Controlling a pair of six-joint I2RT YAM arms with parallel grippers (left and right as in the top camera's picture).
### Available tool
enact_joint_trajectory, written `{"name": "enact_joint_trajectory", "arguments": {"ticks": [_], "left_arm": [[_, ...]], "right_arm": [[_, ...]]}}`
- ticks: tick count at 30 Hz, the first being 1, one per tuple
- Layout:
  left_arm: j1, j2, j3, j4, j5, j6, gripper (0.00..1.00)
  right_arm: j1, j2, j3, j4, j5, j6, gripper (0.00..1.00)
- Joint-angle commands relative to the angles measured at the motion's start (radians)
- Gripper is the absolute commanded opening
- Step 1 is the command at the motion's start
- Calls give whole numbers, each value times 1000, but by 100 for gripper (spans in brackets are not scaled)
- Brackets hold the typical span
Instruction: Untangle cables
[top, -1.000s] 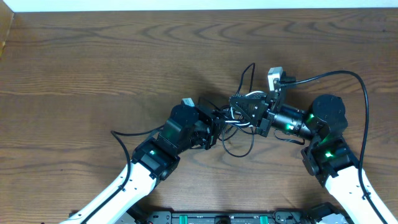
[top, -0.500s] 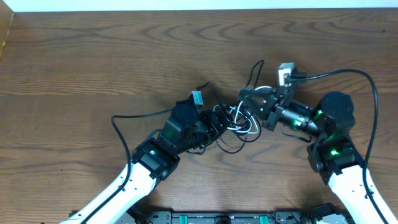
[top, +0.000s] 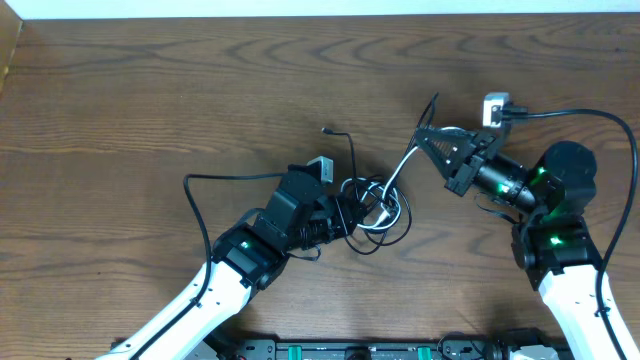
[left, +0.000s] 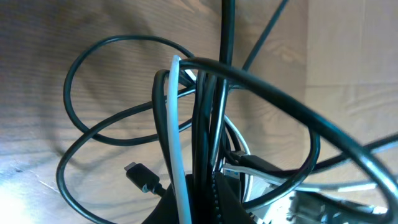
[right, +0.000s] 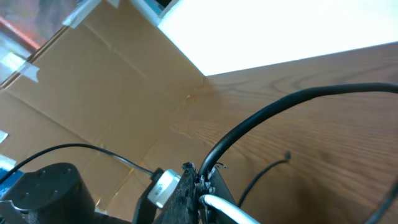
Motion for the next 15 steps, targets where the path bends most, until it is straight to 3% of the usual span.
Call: {"name": "enact_joint_trajectory", "arguments": {"ticks": [1, 8, 15], "left_arm": [[-2, 1, -2, -30, 13, 126, 8], [-2, 1, -2, -81, 13, 222, 8], [-2, 1, -2, -135, 3, 394, 8]], "right_arm": [[-43, -13, 21, -11, 12, 5, 1], [-119, -13, 21, -31, -8, 5, 1], [-193, -13, 21, -37, -44, 5, 1]]}}
